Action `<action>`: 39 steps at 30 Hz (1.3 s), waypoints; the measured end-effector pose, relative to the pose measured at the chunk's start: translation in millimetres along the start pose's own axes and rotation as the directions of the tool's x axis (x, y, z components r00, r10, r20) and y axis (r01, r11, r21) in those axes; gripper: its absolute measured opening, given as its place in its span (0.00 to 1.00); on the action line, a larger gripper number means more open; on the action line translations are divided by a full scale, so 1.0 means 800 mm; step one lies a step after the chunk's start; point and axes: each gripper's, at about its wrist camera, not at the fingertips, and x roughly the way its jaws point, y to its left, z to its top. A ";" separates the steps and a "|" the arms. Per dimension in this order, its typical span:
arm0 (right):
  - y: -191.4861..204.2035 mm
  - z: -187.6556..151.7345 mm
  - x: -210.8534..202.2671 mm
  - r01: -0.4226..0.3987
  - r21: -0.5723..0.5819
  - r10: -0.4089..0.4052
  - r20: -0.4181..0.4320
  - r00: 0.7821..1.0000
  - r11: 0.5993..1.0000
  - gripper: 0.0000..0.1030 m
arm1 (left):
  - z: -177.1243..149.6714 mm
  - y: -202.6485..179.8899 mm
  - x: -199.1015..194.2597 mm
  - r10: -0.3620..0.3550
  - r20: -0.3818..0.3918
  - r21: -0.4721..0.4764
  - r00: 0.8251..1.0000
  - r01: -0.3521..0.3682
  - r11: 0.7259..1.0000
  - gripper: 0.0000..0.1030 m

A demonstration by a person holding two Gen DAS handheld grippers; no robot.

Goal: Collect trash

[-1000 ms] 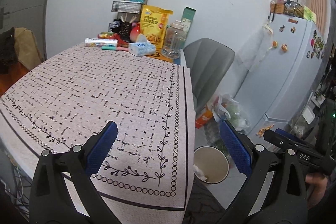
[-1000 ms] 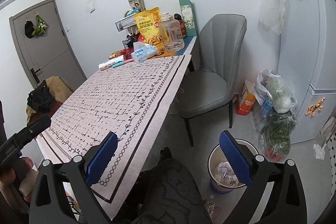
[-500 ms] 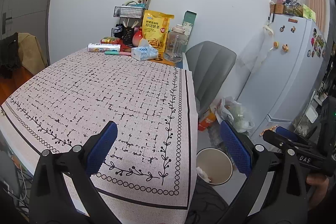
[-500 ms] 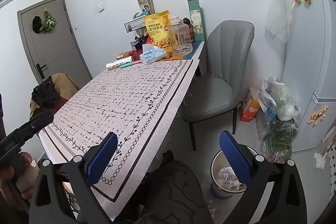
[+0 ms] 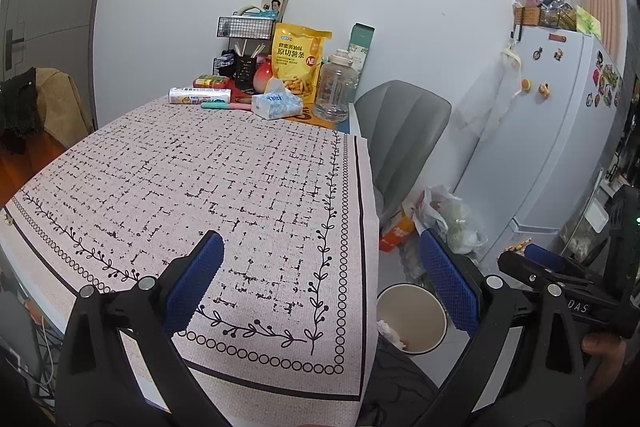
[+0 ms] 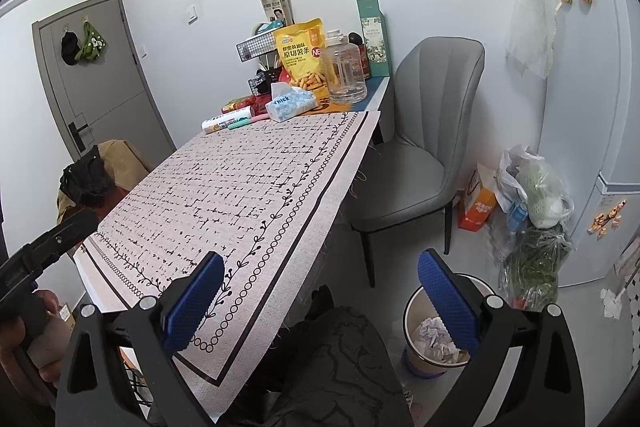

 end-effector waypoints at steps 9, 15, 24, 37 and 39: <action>0.000 -0.001 -0.002 0.004 -0.003 -0.004 0.004 1.000 1.000 0.92 | 0.000 -0.001 0.001 -0.013 -0.001 0.002 1.000 0.013 1.000 0.93; 0.003 0.000 -0.003 0.003 -0.010 -0.003 0.007 1.000 1.000 0.92 | -0.002 0.000 0.001 -0.014 0.002 -0.005 1.000 0.014 1.000 0.93; 0.003 0.001 -0.006 0.008 -0.009 -0.007 0.013 1.000 1.000 0.92 | -0.003 -0.004 0.002 -0.015 0.001 0.001 1.000 0.015 1.000 0.93; 0.002 0.002 -0.007 0.009 -0.010 -0.009 0.018 1.000 1.000 0.92 | -0.002 -0.009 0.002 -0.018 -0.002 0.003 1.000 0.018 1.000 0.93; 0.003 0.001 -0.008 0.011 -0.009 -0.011 0.019 1.000 1.000 0.92 | -0.002 -0.010 0.002 -0.017 -0.001 0.001 1.000 0.017 1.000 0.93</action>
